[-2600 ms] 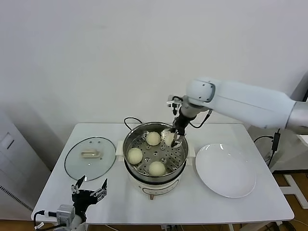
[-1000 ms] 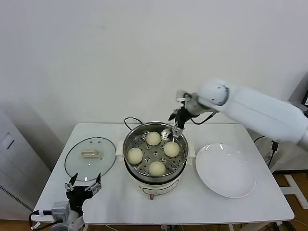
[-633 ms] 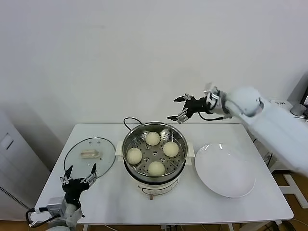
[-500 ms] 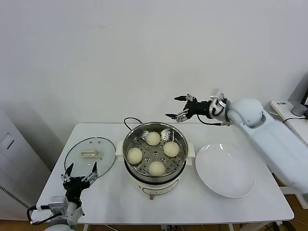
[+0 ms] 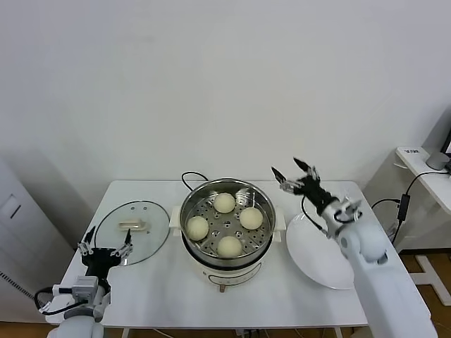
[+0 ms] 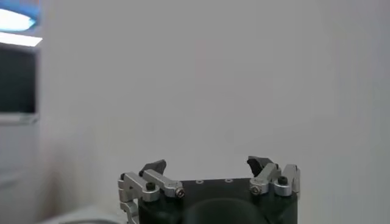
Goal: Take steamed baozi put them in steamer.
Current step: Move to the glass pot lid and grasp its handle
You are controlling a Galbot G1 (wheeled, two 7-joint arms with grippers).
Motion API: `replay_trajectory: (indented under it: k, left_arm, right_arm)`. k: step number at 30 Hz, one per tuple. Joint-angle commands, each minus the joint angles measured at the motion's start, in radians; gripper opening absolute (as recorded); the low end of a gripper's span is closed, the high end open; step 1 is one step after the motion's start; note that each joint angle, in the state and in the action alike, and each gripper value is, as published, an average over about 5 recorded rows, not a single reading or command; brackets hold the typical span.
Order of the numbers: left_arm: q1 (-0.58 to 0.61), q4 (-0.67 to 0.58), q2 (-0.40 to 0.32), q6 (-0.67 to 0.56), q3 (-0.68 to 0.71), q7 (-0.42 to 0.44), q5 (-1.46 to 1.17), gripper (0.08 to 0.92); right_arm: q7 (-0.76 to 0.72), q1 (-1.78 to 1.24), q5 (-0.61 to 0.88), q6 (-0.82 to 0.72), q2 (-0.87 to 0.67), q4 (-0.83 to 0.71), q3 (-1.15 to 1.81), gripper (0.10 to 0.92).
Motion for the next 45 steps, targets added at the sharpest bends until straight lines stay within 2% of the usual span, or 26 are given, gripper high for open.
replay_trajectory:
  k: [1, 3, 7, 10, 13, 15, 18, 21, 33, 45]
  left_arm:
    - [-0.084, 0.126, 0.039, -0.107, -0.071, -0.004, 0.441, 0.823]
    - [-0.082, 0.152, 0.065, -0.159, -0.061, 0.001, 0.648, 0.823]
    - [-0.071, 0.202, 0.141, -0.173, 0.024, -0.078, 0.997, 0.823]
    - [-0.087, 0.244, 0.199, -0.167, 0.084, -0.104, 1.11, 0.823]
    - [-0.124, 0.282, 0.246, -0.155, 0.118, -0.088, 1.177, 0.823]
    - [-0.172, 0.348, 0.266, -0.205, 0.121, -0.102, 1.206, 0.823]
    - [-0.243, 0.476, 0.272, -0.309, 0.108, -0.158, 1.239, 0.823]
    - [-0.268, 0.54, 0.273, -0.31, 0.113, -0.177, 1.237, 0.823]
    - [-0.324, 0.633, 0.265, -0.267, 0.18, -0.119, 1.137, 0.823]
    - [-0.423, 0.743, 0.249, -0.266, 0.18, -0.12, 1.198, 0.823]
  right_arm:
    - [0.092, -0.325, 0.047, 0.123, 0.14, 0.019, 0.187, 0.823]
    - [0.093, -0.339, 0.066, 0.119, 0.131, 0.015, 0.195, 0.823]
    - [0.095, -0.352, 0.091, 0.112, 0.119, 0.002, 0.2, 0.823]
    - [0.094, -0.368, 0.097, 0.116, 0.11, 0.0, 0.197, 0.823]
    - [0.092, -0.383, 0.098, 0.121, 0.107, -0.001, 0.196, 0.823]
    - [0.095, -0.39, 0.099, 0.124, 0.109, -0.001, 0.197, 0.823]
    - [0.104, -0.391, 0.098, 0.125, 0.114, -0.002, 0.2, 0.823]
    - [0.108, -0.389, 0.094, 0.121, 0.121, -0.002, 0.203, 0.823]
    - [0.116, -0.377, 0.065, 0.112, 0.15, -0.012, 0.203, 0.823]
    - [0.114, -0.355, 0.05, 0.113, 0.164, -0.035, 0.203, 0.823]
